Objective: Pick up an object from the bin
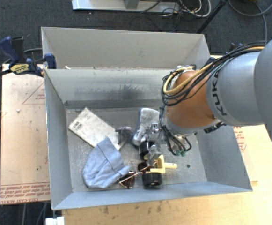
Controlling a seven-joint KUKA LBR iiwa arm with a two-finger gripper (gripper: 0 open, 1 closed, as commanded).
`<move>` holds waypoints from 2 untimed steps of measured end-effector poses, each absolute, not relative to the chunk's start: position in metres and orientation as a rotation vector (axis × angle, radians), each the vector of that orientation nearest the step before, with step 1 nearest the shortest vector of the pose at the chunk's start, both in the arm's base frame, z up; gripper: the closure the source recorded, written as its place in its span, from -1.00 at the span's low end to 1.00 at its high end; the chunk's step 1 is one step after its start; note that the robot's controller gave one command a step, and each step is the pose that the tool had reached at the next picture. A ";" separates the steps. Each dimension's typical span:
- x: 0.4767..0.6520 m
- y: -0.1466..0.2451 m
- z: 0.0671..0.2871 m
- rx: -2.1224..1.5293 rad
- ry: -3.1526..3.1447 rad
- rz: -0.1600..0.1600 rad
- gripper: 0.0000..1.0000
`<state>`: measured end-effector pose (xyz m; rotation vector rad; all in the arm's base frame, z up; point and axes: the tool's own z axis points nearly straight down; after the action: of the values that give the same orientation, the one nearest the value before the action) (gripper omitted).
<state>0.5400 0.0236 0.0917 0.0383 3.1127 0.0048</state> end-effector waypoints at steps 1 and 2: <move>0.540 0.023 0.090 0.060 3.113 0.007 1.00; 0.540 0.024 0.091 0.064 3.113 0.005 1.00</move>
Offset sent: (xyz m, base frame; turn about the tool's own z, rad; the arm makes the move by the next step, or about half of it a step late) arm 0.0387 0.0233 0.1337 -0.0760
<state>0.5396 0.0236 0.0914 0.0644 3.1132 0.0049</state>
